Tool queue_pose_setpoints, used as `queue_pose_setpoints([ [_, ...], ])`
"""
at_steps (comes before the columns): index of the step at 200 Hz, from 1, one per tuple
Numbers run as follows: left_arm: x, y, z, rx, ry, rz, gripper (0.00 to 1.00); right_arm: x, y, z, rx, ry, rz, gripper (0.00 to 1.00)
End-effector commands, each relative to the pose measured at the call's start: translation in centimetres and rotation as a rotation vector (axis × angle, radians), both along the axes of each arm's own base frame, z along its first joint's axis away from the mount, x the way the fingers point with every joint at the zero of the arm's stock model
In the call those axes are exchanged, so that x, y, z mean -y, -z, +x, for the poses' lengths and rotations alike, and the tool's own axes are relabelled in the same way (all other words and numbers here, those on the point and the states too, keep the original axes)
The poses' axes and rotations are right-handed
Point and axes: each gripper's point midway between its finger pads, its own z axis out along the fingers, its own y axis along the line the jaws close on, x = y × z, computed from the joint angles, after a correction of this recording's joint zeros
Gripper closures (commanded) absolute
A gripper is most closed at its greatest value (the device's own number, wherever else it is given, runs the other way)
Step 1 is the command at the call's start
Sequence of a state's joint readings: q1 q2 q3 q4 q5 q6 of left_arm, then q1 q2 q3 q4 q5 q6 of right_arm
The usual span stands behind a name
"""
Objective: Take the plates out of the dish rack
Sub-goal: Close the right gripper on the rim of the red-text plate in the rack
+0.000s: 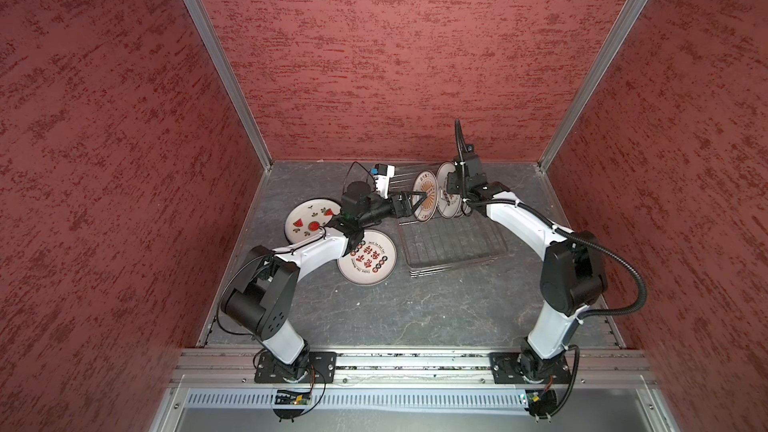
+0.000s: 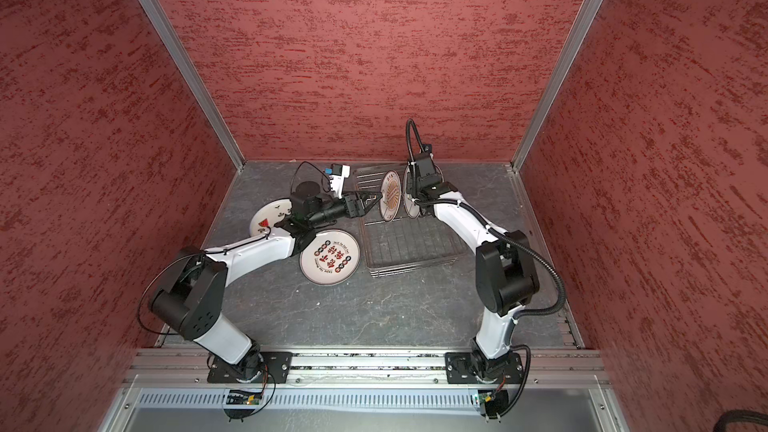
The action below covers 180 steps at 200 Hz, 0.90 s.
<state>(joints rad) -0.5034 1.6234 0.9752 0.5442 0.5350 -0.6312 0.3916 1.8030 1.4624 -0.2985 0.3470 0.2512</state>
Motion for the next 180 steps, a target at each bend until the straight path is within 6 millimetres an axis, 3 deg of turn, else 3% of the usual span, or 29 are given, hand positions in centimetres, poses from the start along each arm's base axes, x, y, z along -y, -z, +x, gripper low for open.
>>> queue_pose_setpoints([
  [1, 0.3, -0.2, 0.0, 0.017, -0.009, 0.012, 0.01, -0.1, 1.2, 0.3, -0.029, 0.017, 0.009, 0.86],
  [66, -0.1, 0.4, 0.4, 0.012, -0.048, 0.03, 0.01, 1.2, -1.0, 0.6, 0.033, 0.053, -0.132, 0.92],
  [137, -0.7, 0.6, 0.6, 0.028, -0.116, 0.049, 0.01, 0.1, -6.3, 0.2, 0.171, -0.001, -0.224, 0.97],
  [180, -0.6, 0.7, 0.7, 0.03, -0.126, 0.058, 0.01, 0.7, -8.2, -0.4, 0.213, 0.025, -0.27, 0.98],
])
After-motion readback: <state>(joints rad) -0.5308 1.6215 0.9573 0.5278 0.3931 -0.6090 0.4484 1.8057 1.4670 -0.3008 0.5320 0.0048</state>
